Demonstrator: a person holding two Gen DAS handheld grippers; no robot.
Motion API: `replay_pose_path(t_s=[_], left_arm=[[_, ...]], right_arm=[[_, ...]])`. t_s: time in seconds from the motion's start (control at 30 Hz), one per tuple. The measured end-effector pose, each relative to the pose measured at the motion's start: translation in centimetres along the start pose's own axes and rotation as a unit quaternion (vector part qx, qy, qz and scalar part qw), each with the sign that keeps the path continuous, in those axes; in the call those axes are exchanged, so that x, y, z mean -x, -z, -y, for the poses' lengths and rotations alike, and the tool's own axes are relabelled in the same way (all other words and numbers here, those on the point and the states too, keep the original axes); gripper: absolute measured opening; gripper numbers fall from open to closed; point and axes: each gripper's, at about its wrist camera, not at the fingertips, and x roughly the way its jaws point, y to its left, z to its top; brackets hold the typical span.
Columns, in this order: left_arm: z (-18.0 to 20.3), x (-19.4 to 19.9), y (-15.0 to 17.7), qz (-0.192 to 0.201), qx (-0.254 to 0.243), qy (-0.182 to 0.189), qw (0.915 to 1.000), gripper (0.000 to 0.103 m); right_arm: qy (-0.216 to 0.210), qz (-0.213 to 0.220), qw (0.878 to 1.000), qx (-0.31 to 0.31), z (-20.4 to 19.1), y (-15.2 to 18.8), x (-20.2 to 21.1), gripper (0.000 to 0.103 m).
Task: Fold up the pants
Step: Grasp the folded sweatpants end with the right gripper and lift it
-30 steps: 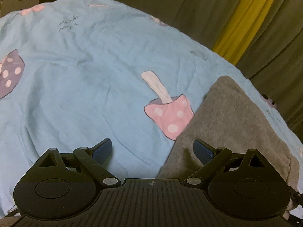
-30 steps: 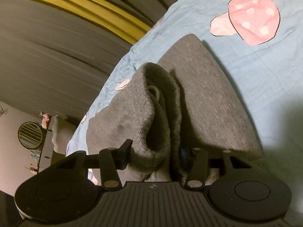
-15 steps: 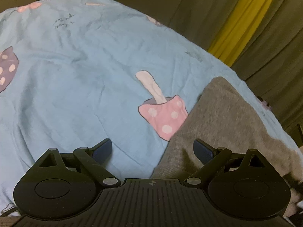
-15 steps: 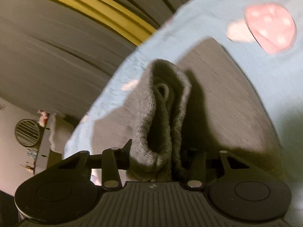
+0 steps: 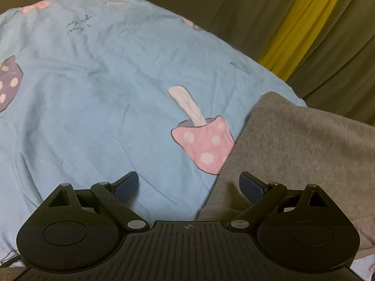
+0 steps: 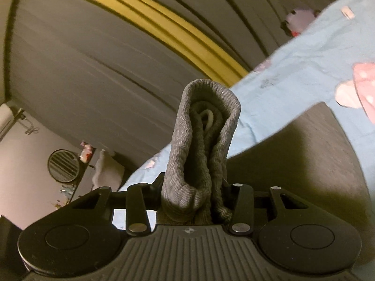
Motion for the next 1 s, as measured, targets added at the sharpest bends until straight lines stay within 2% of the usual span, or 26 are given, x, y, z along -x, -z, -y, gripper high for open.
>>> replay_pose_path(t_s=[0.2, 0.37, 0.77, 1.0], left_arm=[[0.0, -0.2, 0.0, -0.002, -0.002, 0.005, 1.0000, 0.096], [0.2, -0.3, 0.1, -0.004, -0.007, 0.005, 1.0000, 0.096], [0.2, -0.4, 0.1, -0.011, -0.010, 0.001, 0.9999, 0.096], [0.4, -0.6, 0.2, -0.015, -0.015, -0.004, 0.9998, 0.096]], right_arm=[[-0.004, 0.016, 1.000, -0.026, 1.2, -0.8, 1.0, 0.042], [0.011, 0.021, 0.999, -0.041, 2.9, -0.8, 1.9, 0.042], [0.080, 0.012, 0.995, -0.055, 7.4, 0.7, 2.0, 0.042], [0.113, 0.006, 0.993, -0.044, 8.1, 1.7, 1.7, 0.042]])
